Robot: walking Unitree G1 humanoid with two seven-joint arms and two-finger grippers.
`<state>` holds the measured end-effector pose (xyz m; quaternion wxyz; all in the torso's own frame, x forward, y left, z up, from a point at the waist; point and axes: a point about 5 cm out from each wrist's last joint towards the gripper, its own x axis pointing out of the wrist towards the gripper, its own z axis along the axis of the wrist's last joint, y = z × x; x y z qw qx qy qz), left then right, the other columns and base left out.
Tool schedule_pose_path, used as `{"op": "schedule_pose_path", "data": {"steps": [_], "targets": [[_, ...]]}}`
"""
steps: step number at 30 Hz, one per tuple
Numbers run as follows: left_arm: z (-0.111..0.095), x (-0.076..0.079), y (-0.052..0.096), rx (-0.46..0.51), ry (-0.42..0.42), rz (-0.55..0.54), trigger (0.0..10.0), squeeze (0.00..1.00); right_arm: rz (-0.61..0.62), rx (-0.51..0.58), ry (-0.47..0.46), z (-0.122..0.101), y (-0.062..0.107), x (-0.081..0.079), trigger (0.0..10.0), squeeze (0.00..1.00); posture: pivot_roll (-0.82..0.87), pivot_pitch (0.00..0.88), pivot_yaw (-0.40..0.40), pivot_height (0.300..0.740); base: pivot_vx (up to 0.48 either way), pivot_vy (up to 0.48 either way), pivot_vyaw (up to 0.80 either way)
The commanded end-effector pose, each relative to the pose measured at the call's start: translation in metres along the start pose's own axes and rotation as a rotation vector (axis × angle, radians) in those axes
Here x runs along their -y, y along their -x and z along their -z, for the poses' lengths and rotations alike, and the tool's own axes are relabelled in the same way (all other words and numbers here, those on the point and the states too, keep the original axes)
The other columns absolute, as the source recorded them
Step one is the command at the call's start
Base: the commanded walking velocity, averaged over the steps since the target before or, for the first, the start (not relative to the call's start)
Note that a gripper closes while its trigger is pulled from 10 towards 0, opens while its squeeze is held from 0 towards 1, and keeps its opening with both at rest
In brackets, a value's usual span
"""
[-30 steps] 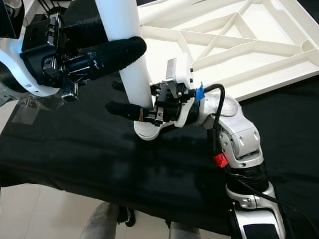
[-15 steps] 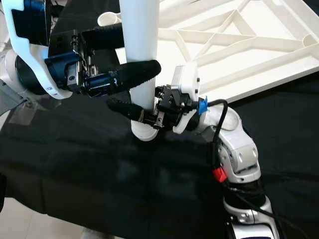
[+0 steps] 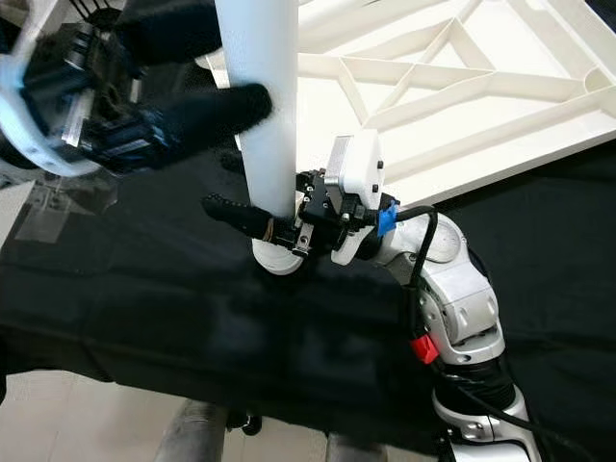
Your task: Building children table
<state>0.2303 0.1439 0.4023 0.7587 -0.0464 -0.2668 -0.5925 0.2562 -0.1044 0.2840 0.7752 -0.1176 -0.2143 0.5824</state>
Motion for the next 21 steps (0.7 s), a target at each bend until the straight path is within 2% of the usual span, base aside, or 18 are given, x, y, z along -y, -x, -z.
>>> {"op": "schedule_pose_path", "data": {"steps": [1,2,5,6,7,9,11,12,13,14,15,16,17,18,19,21], "targets": [[-0.007,0.000,0.016,0.030,0.049,-0.035,10.0,1.00,-0.026,-0.079,-0.038,0.016,-0.002,-0.010,0.0,0.00,0.07,0.391,0.100,0.740,0.000,0.000,0.00],[-0.009,-0.004,0.036,0.052,0.112,-0.094,10.0,1.00,0.002,-0.091,-0.020,0.017,-0.002,-0.011,0.0,0.00,0.06,0.391,0.099,0.740,0.000,0.000,0.00],[-0.009,-0.005,0.041,0.057,0.126,-0.109,10.0,1.00,0.008,-0.094,-0.016,0.018,-0.002,-0.011,0.0,0.00,0.06,0.391,0.099,0.740,0.000,0.000,0.00],[-0.008,-0.007,0.049,0.066,0.154,-0.142,10.0,1.00,0.022,-0.097,-0.013,0.019,-0.002,-0.012,0.0,0.00,0.07,0.394,0.100,0.740,0.000,0.000,0.00],[-0.008,-0.007,0.049,0.066,0.154,-0.142,10.0,1.00,0.022,-0.097,-0.013,0.019,-0.002,-0.012,0.0,0.00,0.07,0.394,0.100,0.740,0.000,0.000,0.00],[0.001,-0.001,0.071,0.048,0.231,-0.205,10.0,1.00,0.043,-0.113,-0.012,0.024,-0.003,-0.017,0.0,0.00,0.07,0.388,0.102,0.740,0.000,0.000,0.00],[0.024,0.016,0.094,-0.042,0.313,-0.254,10.0,1.00,0.048,-0.125,-0.014,0.027,-0.003,-0.019,0.0,0.00,0.07,0.384,0.103,0.740,0.000,0.000,0.00],[0.045,0.031,0.105,-0.101,0.383,-0.272,10.0,1.00,0.047,-0.127,-0.015,0.028,-0.003,-0.019,0.0,0.00,0.07,0.383,0.103,0.740,0.000,0.000,0.00],[0.045,0.031,0.105,-0.101,0.383,-0.272,10.0,1.00,0.047,-0.127,-0.015,0.028,-0.003,-0.019,0.0,0.00,0.07,0.383,0.103,0.740,0.000,0.000,0.00],[0.058,0.042,0.112,-0.138,0.435,-0.283,10.0,1.00,0.047,-0.128,-0.015,0.029,-0.004,-0.019,0.0,0.00,0.06,0.374,0.101,0.740,0.000,0.000,0.00],[0.081,0.061,0.115,-0.192,0.512,-0.291,10.0,0.64,0.047,-0.129,-0.013,0.029,-0.004,-0.019,0.0,0.00,0.06,0.373,0.100,0.740,0.000,0.000,0.00],[0.100,0.080,0.111,-0.234,0.587,-0.303,10.0,0.35,0.047,-0.130,-0.010,0.029,-0.005,-0.019,0.0,0.00,0.06,0.370,0.099,0.740,0.000,0.000,0.00],[0.130,0.110,0.102,-0.318,0.683,-0.335,10.0,0.00,0.049,-0.130,-0.007,0.029,-0.006,-0.019,0.0,0.00,0.05,0.364,0.095,0.740,0.000,0.000,0.00],[0.137,0.119,0.101,-0.344,0.715,-0.355,10.0,0.00,0.051,-0.130,-0.007,0.030,-0.006,-0.019,0.0,0.00,0.05,0.364,0.095,0.740,0.000,0.000,0.00],[0.137,0.119,0.101,-0.344,0.715,-0.355,10.0,0.00,0.051,-0.130,-0.007,0.030,-0.006,-0.019,0.0,0.00,0.05,0.364,0.095,0.740,0.000,0.000,0.00],[0.148,0.130,0.100,-0.388,0.748,-0.393,10.0,0.00,0.055,-0.133,-0.007,0.030,-0.006,-0.020,0.0,0.00,0.05,0.360,0.091,0.740,0.000,0.000,0.00]]}}
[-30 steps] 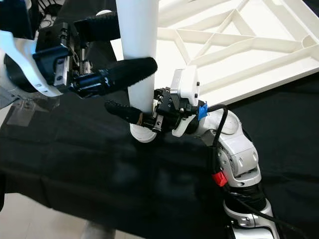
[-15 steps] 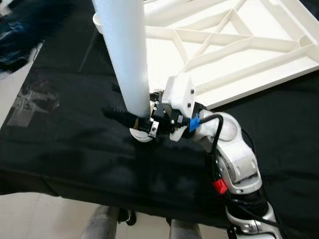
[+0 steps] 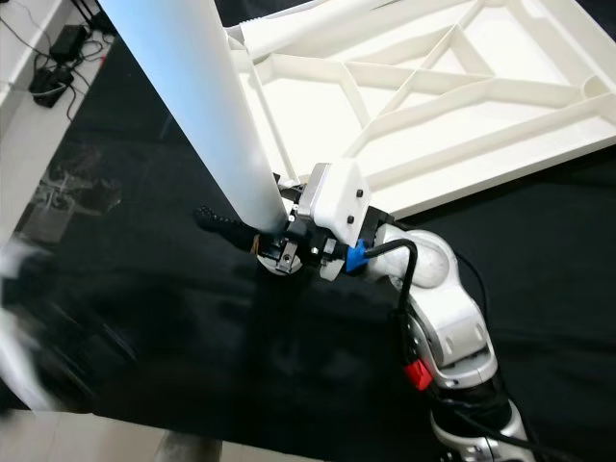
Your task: Building children table
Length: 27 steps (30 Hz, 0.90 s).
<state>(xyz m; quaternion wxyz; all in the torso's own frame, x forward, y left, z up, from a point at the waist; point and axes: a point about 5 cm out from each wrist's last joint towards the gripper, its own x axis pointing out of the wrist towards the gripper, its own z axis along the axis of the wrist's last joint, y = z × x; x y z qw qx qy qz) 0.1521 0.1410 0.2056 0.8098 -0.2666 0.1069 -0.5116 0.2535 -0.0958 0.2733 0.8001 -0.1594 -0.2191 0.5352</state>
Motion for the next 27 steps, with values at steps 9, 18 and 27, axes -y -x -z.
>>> {"op": "schedule_pose_path", "data": {"steps": [9,18,27], "targets": [[0.028,-0.005,0.003,0.014,-0.059,-0.296,10.0,0.00,0.004,-0.130,-0.109,0.028,-0.002,-0.021,0.0,0.00,0.03,0.361,0.078,0.740,0.000,0.000,0.00],[0.032,0.001,-0.001,0.037,-0.156,-0.335,10.0,0.00,0.077,-0.180,-0.183,0.037,-0.012,-0.034,0.0,0.00,0.03,0.367,0.074,0.740,0.000,0.000,0.00],[0.035,0.000,-0.002,0.063,-0.197,-0.367,10.0,0.00,0.405,-0.229,-0.214,0.044,-0.007,-0.039,0.0,0.00,0.03,0.373,0.064,0.740,0.000,0.000,0.00]]}}
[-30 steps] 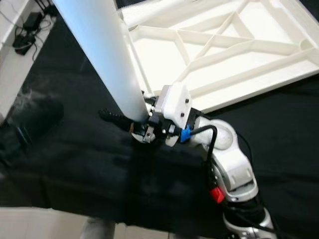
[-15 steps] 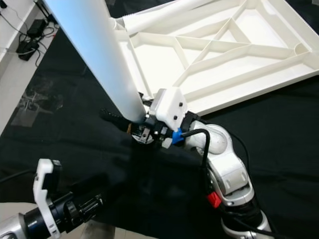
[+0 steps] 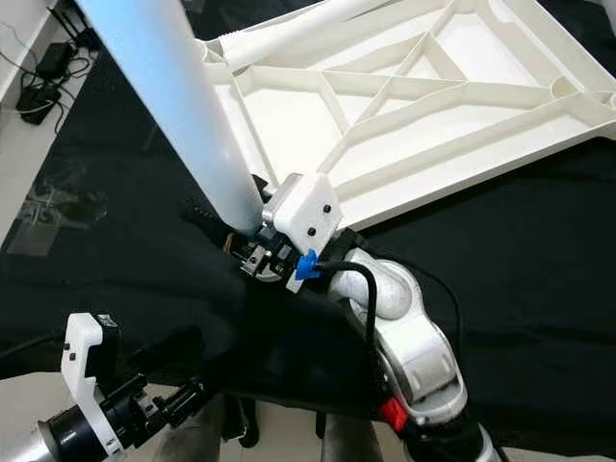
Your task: Building children table
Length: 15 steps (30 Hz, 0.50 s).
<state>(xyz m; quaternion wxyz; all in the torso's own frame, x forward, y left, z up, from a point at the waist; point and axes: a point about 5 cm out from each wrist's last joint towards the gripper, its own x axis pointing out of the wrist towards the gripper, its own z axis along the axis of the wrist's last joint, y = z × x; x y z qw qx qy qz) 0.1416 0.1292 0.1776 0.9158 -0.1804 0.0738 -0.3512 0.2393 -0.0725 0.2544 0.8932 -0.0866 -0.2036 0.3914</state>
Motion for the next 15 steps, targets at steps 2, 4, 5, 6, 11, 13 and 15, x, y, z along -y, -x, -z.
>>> {"op": "schedule_pose_path", "data": {"steps": [2,4,5,6,11,13,15], "targets": [[0.003,0.004,0.002,-0.006,-0.006,0.005,10.0,0.00,0.258,-0.253,-0.063,0.040,0.015,-0.001,0.0,0.00,0.03,0.373,0.061,0.740,0.000,0.000,0.00],[0.003,0.004,0.002,-0.002,-0.009,0.005,10.0,0.00,0.351,-0.275,-0.033,0.040,0.019,-0.010,0.0,0.00,0.03,0.377,0.063,0.740,0.000,0.000,0.00],[0.004,0.004,0.002,0.001,-0.011,0.004,10.0,0.00,0.399,-0.281,-0.026,0.039,0.022,-0.017,0.0,0.00,0.03,0.377,0.063,0.740,0.000,0.000,0.00],[0.004,0.004,0.001,0.004,-0.016,0.002,10.0,0.00,0.418,-0.277,-0.021,0.037,0.021,-0.020,0.0,0.00,0.03,0.376,0.070,0.740,0.000,0.000,0.00],[0.005,0.002,0.001,0.007,-0.026,-0.003,10.0,0.00,0.429,-0.259,-0.030,0.037,0.018,-0.016,0.0,0.00,0.03,0.367,0.068,0.740,0.000,0.000,0.00],[0.005,0.001,0.000,0.013,-0.036,-0.007,10.0,0.00,0.434,-0.255,-0.031,0.037,0.015,-0.017,0.0,0.00,0.03,0.364,0.069,0.740,0.000,0.000,0.00],[0.005,0.001,0.000,0.017,-0.040,-0.013,10.0,0.00,0.435,-0.254,-0.031,0.037,0.014,-0.018,0.0,0.00,0.04,0.365,0.070,0.740,0.000,0.000,0.00]]}}
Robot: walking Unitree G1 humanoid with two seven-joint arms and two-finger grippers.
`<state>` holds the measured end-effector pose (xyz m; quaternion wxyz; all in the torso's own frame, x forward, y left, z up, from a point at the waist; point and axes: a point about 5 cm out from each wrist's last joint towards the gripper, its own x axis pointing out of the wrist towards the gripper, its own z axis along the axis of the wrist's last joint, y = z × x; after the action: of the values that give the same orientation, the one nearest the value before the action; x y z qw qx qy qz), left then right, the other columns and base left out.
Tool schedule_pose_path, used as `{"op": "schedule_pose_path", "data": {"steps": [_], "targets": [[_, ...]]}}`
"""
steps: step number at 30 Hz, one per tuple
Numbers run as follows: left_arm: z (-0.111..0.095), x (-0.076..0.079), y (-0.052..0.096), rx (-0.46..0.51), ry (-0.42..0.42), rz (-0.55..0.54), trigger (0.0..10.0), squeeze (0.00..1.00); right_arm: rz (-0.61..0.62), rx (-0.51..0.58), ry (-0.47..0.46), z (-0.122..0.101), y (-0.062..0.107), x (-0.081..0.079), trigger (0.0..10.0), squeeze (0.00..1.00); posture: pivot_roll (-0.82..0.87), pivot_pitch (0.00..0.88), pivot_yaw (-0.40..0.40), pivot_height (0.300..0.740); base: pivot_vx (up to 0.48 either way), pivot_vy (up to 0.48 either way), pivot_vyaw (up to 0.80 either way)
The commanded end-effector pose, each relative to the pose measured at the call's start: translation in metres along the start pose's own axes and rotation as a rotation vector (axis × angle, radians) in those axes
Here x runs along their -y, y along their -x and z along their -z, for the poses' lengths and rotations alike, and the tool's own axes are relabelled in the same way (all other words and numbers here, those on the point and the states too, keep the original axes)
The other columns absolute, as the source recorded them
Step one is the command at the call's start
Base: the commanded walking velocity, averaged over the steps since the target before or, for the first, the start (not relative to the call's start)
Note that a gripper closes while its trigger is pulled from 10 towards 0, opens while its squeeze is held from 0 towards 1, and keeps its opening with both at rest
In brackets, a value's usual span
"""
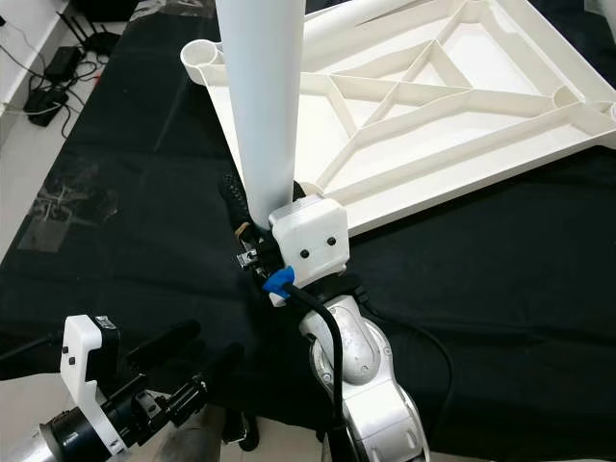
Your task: Building children table
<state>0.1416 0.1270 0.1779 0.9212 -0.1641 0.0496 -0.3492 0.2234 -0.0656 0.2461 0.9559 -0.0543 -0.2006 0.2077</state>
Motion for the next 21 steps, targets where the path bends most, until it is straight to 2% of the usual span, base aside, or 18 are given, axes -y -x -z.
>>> {"op": "schedule_pose_path", "data": {"steps": [1,7,16,20,21], "targets": [[0.005,-0.001,0.002,-0.015,0.005,-0.016,10.0,0.00,0.045,-0.217,0.007,0.037,0.005,0.002,0.0,0.00,0.04,0.365,0.070,0.740,0.000,0.000,0.00],[0.006,-0.003,0.002,-0.007,-0.007,-0.025,10.0,0.00,0.078,-0.227,0.017,0.036,0.004,-0.005,0.0,0.00,0.04,0.361,0.071,0.740,0.000,0.000,0.00],[0.006,-0.004,0.001,-0.001,-0.011,-0.027,10.0,0.00,0.045,-0.198,0.020,0.032,0.000,-0.007,0.0,0.00,0.04,0.355,0.070,0.740,0.000,0.000,0.00],[0.007,-0.005,0.001,0.000,-0.011,-0.027,10.0,0.00,-0.014,-0.125,0.035,0.022,-0.007,-0.009,0.0,0.00,0.04,0.349,0.067,0.740,0.000,0.000,0.00],[0.008,-0.005,0.000,0.001,-0.011,-0.026,10.0,0.00,-0.056,-0.062,0.070,0.012,-0.014,-0.006,0.0,0.00,0.03,0.346,0.066,0.740,0.000,0.000,0.00]]}}
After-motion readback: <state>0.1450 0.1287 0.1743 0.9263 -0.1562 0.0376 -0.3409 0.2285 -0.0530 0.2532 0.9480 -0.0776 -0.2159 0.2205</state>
